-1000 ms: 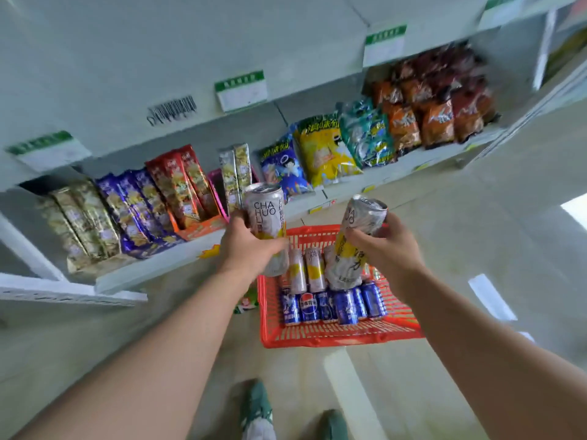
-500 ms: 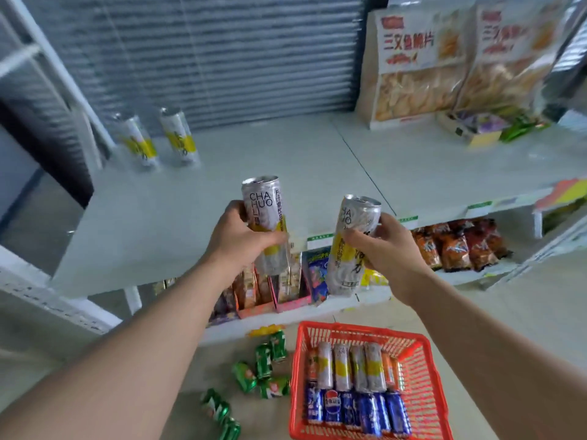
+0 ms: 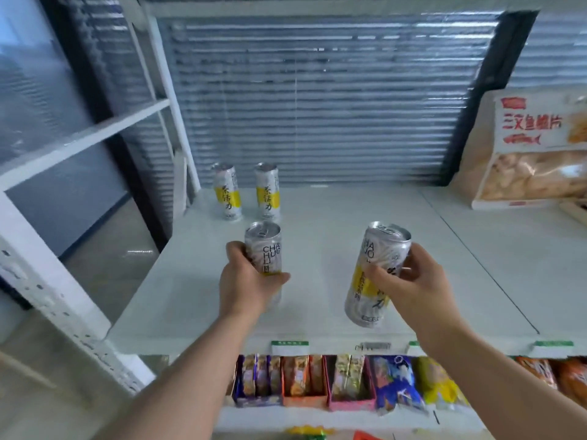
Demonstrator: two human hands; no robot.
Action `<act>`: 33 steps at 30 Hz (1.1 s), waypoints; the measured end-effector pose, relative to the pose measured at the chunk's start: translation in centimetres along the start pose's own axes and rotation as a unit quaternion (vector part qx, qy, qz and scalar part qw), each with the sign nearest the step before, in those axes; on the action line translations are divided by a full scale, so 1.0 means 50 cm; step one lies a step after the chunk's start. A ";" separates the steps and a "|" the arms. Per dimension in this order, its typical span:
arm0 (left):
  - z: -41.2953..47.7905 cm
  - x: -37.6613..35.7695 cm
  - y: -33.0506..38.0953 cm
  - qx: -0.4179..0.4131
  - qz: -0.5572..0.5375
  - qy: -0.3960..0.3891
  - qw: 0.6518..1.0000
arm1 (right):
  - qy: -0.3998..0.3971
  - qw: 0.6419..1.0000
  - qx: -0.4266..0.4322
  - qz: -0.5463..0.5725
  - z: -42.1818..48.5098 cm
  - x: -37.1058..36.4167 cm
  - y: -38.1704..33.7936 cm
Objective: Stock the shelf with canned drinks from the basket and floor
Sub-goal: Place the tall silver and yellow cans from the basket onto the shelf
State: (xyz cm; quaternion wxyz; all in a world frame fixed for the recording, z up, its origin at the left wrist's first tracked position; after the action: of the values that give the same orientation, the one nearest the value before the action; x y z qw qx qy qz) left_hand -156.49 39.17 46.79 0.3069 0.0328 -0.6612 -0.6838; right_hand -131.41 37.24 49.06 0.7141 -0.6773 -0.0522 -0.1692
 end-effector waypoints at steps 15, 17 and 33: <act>0.098 -0.051 -0.113 -0.026 -0.055 -0.064 0.996 | 0.041 0.998 0.027 -0.043 0.104 -0.104 0.055; 0.100 -0.062 -0.111 -0.030 -0.057 -0.056 0.996 | 0.048 0.998 0.029 -0.039 0.105 -0.103 0.057; 0.250 -0.252 -0.052 -0.063 -0.031 -0.025 0.997 | 0.093 0.995 0.040 -0.011 0.173 -0.059 0.083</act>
State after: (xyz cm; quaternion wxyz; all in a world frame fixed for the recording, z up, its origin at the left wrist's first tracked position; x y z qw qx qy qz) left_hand -152.91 55.92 41.38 0.2702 0.0168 -0.6228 -0.7340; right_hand -131.54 46.39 44.86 0.7406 -0.6288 0.0003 -0.2369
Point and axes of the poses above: each hand's wrist, its own z-axis towards the middle knuckle, its own x-axis out of the back of the hand, y = z × x, the point moved 5 cm from there along z, towards the middle knuckle, and after that the axes turned 11 degrees about -z, right-handed, at the moved point
